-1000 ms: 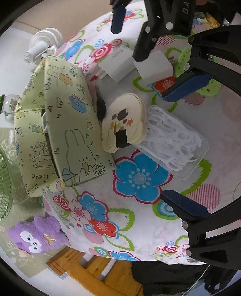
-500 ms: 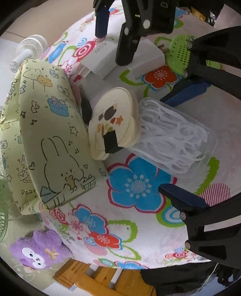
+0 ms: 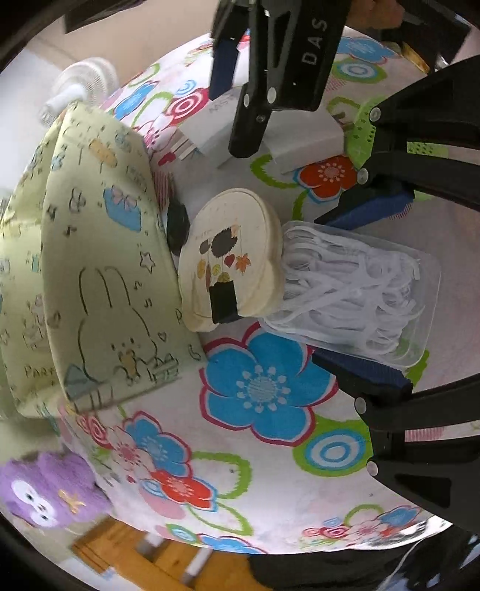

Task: Organize rigid objects
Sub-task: 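Grasp the clear floss-pick box with the left tool while the right tool grasps the white charger, then lift the floss-pick box and white charger with both tools toward the cardboard box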

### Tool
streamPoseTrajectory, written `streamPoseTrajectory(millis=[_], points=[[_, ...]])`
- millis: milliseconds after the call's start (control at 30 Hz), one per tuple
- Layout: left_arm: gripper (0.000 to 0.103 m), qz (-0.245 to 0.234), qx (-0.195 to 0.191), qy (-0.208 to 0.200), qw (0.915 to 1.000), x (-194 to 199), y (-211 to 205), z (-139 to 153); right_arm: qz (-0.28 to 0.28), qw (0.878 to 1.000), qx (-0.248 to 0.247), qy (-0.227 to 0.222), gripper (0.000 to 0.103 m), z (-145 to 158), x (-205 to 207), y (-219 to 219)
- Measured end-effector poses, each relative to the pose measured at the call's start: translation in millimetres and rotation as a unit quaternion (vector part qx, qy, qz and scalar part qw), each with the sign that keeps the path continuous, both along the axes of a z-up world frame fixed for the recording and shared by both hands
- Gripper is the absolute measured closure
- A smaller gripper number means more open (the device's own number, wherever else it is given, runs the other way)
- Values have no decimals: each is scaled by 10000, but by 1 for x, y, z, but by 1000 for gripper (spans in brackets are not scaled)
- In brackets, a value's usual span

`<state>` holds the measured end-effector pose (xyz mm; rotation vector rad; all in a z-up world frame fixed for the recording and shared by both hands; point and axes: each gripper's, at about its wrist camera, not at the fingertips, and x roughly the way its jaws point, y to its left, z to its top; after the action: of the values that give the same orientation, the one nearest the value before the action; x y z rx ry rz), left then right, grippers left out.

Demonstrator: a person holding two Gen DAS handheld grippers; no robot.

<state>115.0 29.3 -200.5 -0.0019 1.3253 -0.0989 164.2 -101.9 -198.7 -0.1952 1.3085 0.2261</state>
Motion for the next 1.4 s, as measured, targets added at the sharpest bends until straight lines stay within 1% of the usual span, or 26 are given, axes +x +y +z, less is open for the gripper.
streamPoseTrajectory(millis=[33,100,233,300,500,767,933,1033,1200,1300,1400], points=[[38,68,-21,11,10000,0,0,-1,6,10000,2,17,30,-1,2,0],[38,151,-18,17,9999,0,2,-1,37,10000,36,77,37,-5,5,2],[38,367,-27,39,9993,3,5,-2,145,9999,-52,47,41,-8,8,9],[38,502,-28,45,9987,3,3,-2,252,9995,-191,-20,45,-9,9,11],[38,738,-49,50,9973,0,4,0,388,9991,-154,-22,48,-9,13,12],[39,930,-112,142,9955,-15,-2,2,354,9993,65,102,50,-8,17,4],[39,950,-177,132,9952,-29,-6,6,374,9992,104,-26,51,7,1,0],[39,917,-151,41,9957,-35,-7,12,358,9992,121,-112,51,16,-5,-3],[39,849,-217,-49,9961,-43,-10,24,332,9991,191,-193,51,25,-20,-4],[39,789,-211,-106,9966,-45,-7,29,326,9990,230,-207,51,34,-34,0],[39,745,-213,-176,9968,-42,-8,37,311,9989,270,-209,51,35,-43,0]])
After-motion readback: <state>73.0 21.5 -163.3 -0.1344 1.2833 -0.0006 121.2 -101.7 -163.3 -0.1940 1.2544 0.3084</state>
